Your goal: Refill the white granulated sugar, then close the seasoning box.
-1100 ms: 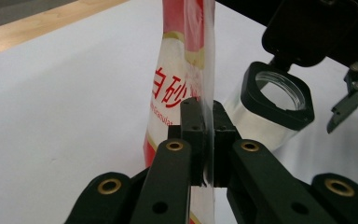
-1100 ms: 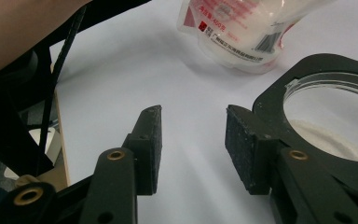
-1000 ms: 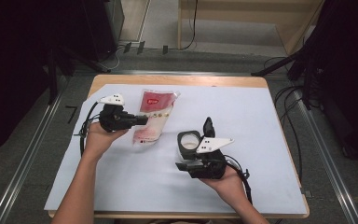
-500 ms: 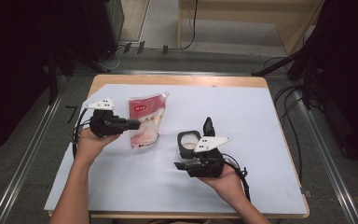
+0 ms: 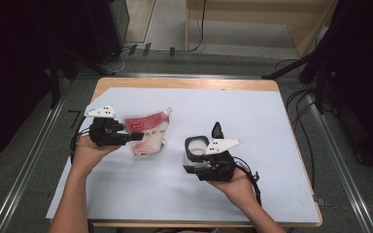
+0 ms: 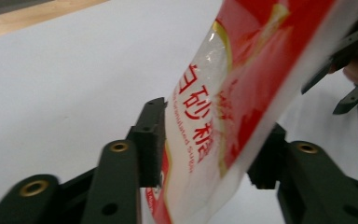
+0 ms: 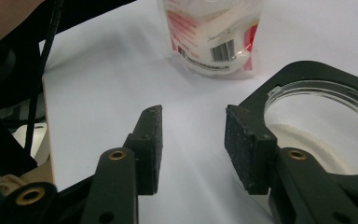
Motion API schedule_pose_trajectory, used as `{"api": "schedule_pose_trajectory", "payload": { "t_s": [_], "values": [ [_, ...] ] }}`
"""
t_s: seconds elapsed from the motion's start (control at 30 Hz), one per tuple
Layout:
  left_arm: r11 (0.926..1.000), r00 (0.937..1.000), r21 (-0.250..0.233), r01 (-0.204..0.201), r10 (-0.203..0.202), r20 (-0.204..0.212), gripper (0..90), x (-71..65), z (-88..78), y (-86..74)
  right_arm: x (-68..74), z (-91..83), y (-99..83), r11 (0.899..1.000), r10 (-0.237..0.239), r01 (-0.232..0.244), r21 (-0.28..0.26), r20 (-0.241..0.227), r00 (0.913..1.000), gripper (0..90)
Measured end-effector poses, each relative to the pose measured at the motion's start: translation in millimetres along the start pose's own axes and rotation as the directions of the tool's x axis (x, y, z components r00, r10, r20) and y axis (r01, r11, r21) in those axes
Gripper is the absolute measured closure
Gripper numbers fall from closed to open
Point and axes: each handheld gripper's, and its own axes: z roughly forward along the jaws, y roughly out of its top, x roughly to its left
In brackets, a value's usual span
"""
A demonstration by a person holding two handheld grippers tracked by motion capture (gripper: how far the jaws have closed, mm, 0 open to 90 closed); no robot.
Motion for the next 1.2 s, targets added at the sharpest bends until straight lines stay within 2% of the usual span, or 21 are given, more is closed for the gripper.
{"api": "schedule_pose_trajectory", "payload": {
  "t_s": [0.17,0.2,0.33,0.47,0.6,0.8,0.9,1.07,1.2],
  "values": [
    [0.9995,0.9999,-0.029,0.016,-0.016,-0.002,47.1,-0.4,-6.9,-0.4,-2.5,-3.1,1.3,1.000,0.014,-0.014,-0.004,0.005,0.9999,58.6],
    [0.9995,0.9999,-0.026,0.017,-0.017,0.003,45.6,-0.4,-8.9,-0.7,-3.0,-3.9,1.6,1.000,0.016,-0.016,-0.003,0.007,0.9998,59.0],
    [0.9994,0.9992,-0.012,0.032,-0.032,-0.024,42.3,-1.1,-17.4,-2.7,-5.4,-7.2,3.1,1.000,0.020,-0.020,-0.001,0.015,0.9997,61.1],
    [0.9990,0.9981,0.007,0.045,-0.044,-0.043,40.5,1.1,-25.0,-5.4,-8.7,-10.1,3.5,0.999,0.040,-0.040,-0.002,0.017,0.9991,64.1],
    [0.9978,0.9973,0.014,0.064,-0.064,-0.036,40.4,3.0,-30.7,-8.1,-11.3,-13.0,4.2,0.999,0.052,-0.052,-0.002,0.011,0.9986,68.7],
    [0.9967,0.9966,0.035,0.073,-0.072,-0.041,39.4,5.9,-37.3,-11.9,-15.5,-19.5,5.9,0.997,0.072,-0.072,-0.004,0.010,0.9974,75.6],
    [0.9968,0.9965,0.035,0.072,-0.071,-0.044,39.0,6.8,-40.7,-13.6,-17.6,-23.0,6.8,0.997,0.076,-0.076,-0.005,0.012,0.9970,81.5],
    [0.9950,0.9945,0.036,0.093,-0.091,-0.052,38.2,9.0,-45.9,-16.8,-20.3,-29.3,9.9,0.997,0.082,-0.082,0.006,0.010,0.9966,90.0],
    [0.9940,0.9928,0.038,0.102,-0.099,-0.067,38.1,10.9,-48.4,-20.3,-23.7,-36.8,13.7,0.996,0.085,-0.085,-0.002,0.015,0.9962,90.0]
  ]
}}
